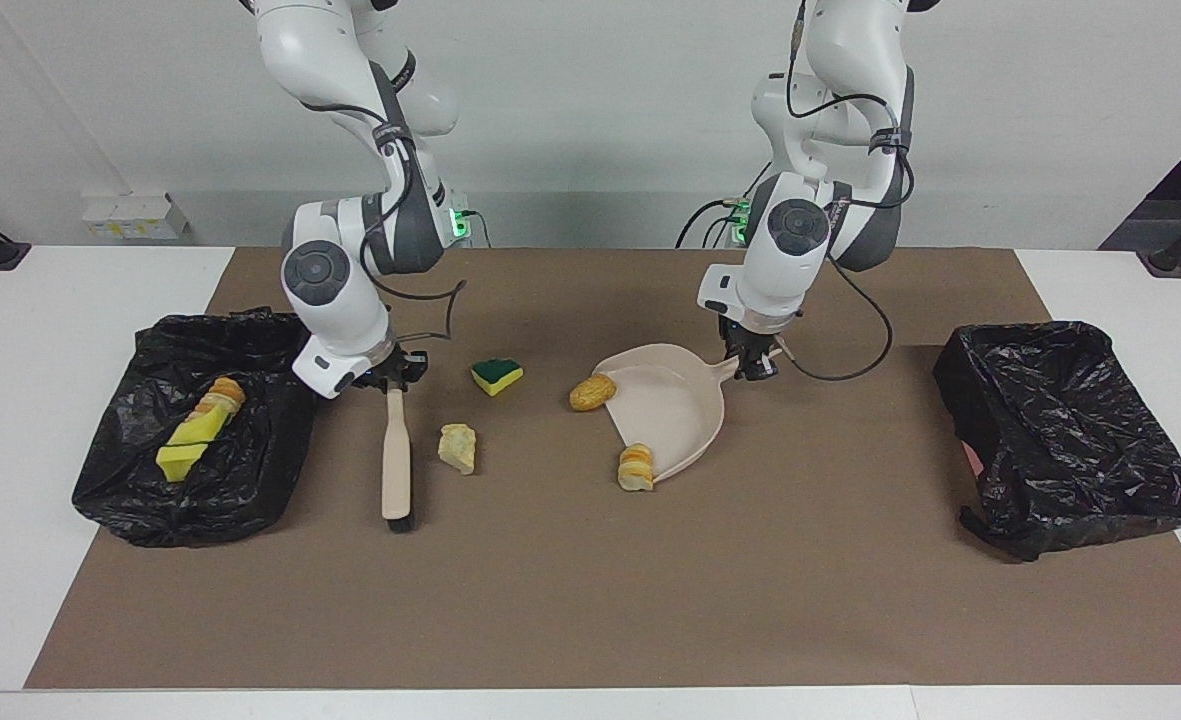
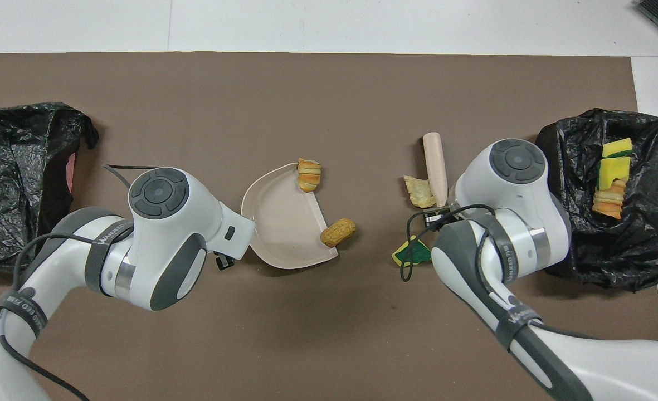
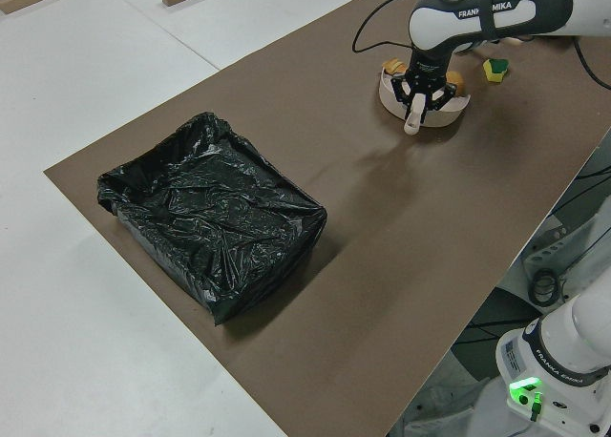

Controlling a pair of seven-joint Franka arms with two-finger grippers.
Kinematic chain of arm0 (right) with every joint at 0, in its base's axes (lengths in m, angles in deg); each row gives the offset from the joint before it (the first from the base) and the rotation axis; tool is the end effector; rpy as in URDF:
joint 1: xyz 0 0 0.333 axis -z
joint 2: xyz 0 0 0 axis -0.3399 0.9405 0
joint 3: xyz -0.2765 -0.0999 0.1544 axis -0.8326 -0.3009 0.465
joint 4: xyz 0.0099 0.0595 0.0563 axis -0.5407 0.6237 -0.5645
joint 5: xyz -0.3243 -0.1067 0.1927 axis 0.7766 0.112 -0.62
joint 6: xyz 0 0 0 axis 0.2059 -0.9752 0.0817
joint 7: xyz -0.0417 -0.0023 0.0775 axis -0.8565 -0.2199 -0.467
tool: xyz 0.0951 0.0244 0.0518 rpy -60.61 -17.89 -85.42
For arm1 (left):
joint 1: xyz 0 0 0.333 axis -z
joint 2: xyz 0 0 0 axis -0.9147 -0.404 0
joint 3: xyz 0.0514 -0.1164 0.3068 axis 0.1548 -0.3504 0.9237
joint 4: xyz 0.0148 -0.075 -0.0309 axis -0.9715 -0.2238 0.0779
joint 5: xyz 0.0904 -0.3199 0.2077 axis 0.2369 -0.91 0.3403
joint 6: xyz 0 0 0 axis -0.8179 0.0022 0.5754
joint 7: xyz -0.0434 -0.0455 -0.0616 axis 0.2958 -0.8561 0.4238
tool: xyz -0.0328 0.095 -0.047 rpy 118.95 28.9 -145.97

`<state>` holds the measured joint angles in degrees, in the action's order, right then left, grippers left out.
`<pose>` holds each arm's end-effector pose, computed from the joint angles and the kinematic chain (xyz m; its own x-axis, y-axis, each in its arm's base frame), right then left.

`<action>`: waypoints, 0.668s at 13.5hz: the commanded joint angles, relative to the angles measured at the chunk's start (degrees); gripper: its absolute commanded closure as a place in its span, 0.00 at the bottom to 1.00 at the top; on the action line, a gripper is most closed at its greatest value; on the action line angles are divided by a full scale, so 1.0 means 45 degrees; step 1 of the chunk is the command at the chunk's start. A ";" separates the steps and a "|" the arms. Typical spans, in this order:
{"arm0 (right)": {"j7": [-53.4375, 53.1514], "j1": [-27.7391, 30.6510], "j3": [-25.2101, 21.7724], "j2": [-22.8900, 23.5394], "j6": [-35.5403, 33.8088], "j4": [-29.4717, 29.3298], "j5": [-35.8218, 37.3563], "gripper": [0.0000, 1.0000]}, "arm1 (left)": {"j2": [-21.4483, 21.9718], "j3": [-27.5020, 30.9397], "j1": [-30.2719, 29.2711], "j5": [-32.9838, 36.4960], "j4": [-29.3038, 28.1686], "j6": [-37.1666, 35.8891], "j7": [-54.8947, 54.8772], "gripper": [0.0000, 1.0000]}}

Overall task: Sweep and dump trash in bin
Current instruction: 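Sweep the remaining bread into the dustpan with the right gripper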

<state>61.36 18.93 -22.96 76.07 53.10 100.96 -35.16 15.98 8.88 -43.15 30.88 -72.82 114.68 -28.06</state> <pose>0.5527 0.1653 0.3392 0.9822 0.1106 -0.1519 0.1172 -0.9925 0.0350 0.4948 -0.2414 0.3675 0.3220 -0.9456 -0.0472 -0.9404 -0.3252 0.0999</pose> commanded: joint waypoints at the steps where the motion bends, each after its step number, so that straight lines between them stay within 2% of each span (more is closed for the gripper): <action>1: -0.0160 -0.0899 0.0086 0.0842 0.0142 -0.0868 -0.0049 1.00 | 0.0458 0.0125 0.0178 0.0056 -0.0508 -0.0023 -0.0106 1.00; 4: -0.0219 -0.2209 0.0086 0.1350 0.0161 -0.1689 -0.1119 1.00 | 0.0478 0.0106 0.0198 0.0056 -0.0566 -0.0024 -0.0105 1.00; 9: -0.0102 -0.3461 0.0280 0.1469 0.0200 -0.1847 -0.2662 1.00 | 0.0478 0.0125 0.0159 0.0037 -0.0567 0.0016 -0.0085 1.00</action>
<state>60.89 4.16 -22.65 81.62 53.75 93.53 -43.69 16.28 8.81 -43.14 30.88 -73.20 114.70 -28.06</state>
